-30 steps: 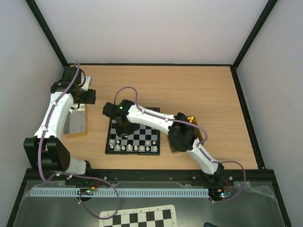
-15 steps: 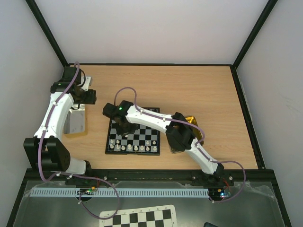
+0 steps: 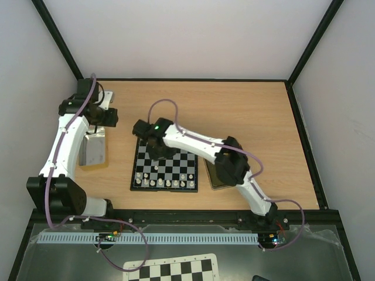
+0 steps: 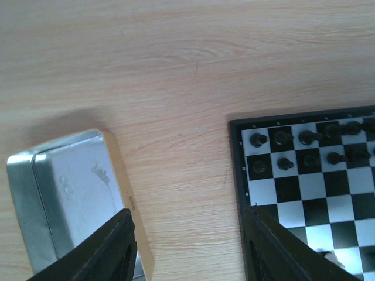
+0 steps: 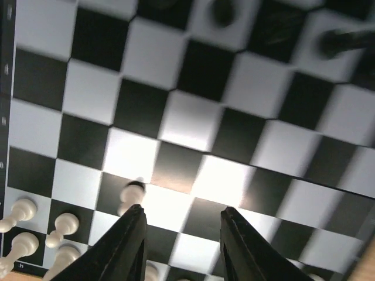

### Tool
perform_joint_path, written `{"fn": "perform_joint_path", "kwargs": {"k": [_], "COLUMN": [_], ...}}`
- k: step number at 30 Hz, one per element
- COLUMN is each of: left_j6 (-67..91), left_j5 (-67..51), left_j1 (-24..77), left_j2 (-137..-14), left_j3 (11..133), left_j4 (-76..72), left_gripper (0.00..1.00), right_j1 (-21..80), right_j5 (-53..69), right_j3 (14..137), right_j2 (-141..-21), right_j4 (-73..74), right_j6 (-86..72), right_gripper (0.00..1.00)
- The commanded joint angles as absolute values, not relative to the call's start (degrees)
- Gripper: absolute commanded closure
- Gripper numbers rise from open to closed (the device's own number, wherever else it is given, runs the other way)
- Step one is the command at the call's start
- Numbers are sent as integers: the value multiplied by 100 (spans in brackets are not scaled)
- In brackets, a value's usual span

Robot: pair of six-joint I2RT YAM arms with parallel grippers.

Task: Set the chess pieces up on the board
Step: Move the chess piece to the storage box.

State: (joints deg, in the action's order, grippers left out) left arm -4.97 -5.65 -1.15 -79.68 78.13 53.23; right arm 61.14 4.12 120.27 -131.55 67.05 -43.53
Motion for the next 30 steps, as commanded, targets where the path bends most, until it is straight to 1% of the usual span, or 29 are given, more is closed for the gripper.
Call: {"fn": "perform_joint_path", "kwargs": {"k": [1, 2, 6, 9, 11, 15, 19, 23, 30], "left_j6": [-1084, -1270, -2150, -2887, -3290, -3938, -4340, -4624, -4950], "left_j5": [-653, -655, -1033, -1397, -1413, -1102, -1173, -1333, -1232], "left_j1": [305, 434, 989, 1446, 1902, 2861, 3404, 3525, 3534], "left_j2": [-7796, -7797, -7768, -7571, -7400, -7050, -7008, -6998, -7131], "left_j3": [8341, 8401, 8516, 8328, 8053, 7287, 6714, 6357, 5833], "left_j4": [5976, 6122, 6927, 7301, 7420, 7418, 7403, 7108, 6076], "left_gripper": [52, 54, 55, 53, 52, 52, 55, 55, 55], "right_j1": [5594, 5436, 4850, 4420, 4206, 4074, 4054, 4054, 4058], "right_j5": [-215, -296, -340, -219, -165, -142, -77, 8, 46], "right_j3": [11546, 11352, 10326, 9589, 9218, 8645, 8235, 7884, 7565], "right_j2": [-11804, -11538, -10404, -9654, -9253, -8828, -8565, -8346, -8145], "right_j4": [6808, 6780, 6540, 6323, 6304, 6258, 6145, 6003, 5919], "right_j6": [-4692, -4738, -4822, -4769, -4729, -4732, -4903, -5092, -5251], "right_gripper": [66, 66, 63, 60, 60, 60, 60, 60, 60]}}
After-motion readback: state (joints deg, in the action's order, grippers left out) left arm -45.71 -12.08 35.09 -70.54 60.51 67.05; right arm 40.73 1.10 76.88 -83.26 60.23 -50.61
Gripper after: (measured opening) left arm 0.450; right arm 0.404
